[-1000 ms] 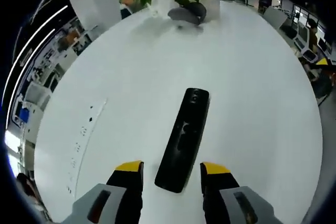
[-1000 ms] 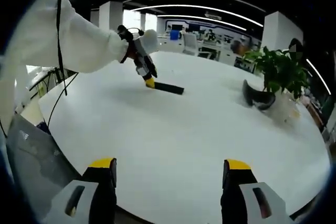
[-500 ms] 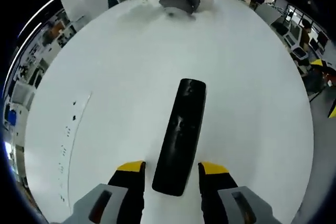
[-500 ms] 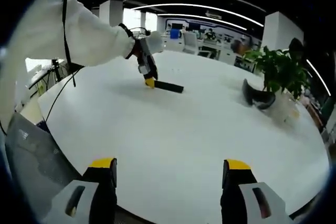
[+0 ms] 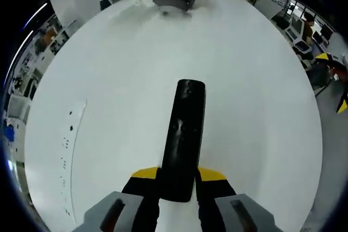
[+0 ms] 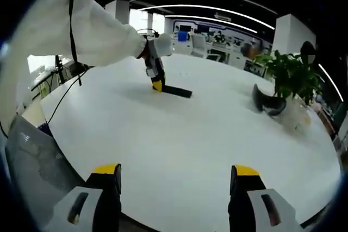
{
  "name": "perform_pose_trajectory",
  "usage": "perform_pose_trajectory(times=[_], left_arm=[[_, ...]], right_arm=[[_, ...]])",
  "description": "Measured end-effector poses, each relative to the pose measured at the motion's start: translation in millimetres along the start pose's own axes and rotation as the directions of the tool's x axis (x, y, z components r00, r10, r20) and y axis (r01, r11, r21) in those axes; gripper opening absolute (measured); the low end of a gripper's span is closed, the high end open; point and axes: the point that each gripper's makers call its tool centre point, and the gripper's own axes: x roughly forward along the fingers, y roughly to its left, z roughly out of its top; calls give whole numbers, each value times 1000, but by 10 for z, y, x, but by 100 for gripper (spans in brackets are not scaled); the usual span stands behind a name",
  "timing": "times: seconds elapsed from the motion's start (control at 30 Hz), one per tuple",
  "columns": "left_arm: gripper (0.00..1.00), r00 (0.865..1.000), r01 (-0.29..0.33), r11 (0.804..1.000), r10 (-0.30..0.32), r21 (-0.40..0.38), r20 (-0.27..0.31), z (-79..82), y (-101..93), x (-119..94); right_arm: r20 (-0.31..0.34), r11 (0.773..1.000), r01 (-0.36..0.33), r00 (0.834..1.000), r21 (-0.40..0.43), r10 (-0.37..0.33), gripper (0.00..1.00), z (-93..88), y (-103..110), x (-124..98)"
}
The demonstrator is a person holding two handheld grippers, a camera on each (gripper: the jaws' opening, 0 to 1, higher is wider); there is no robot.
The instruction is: Press the specified remote control buttons in sequence, fully releasing each button before pressing the next.
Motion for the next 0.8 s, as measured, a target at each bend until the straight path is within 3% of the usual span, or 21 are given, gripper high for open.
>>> perform_pose_trajectory(times=[0.3,0.53,0.8], left_arm=[[23,999,-15,1000,16,25,-36,-11,24,18],[23,997,-14,999,18,42,-80,-21,-94,36],[23,996,-12,999,15,38,-89,-44,-186,29]], right_arm=[[10,1000,-2,1000,3,2,81,21,4,-10],[17,1000,2,1000,6,-2,81,31,-10,-16],[17,1000,2,1000,-6,-2,81,33,-7,-7]])
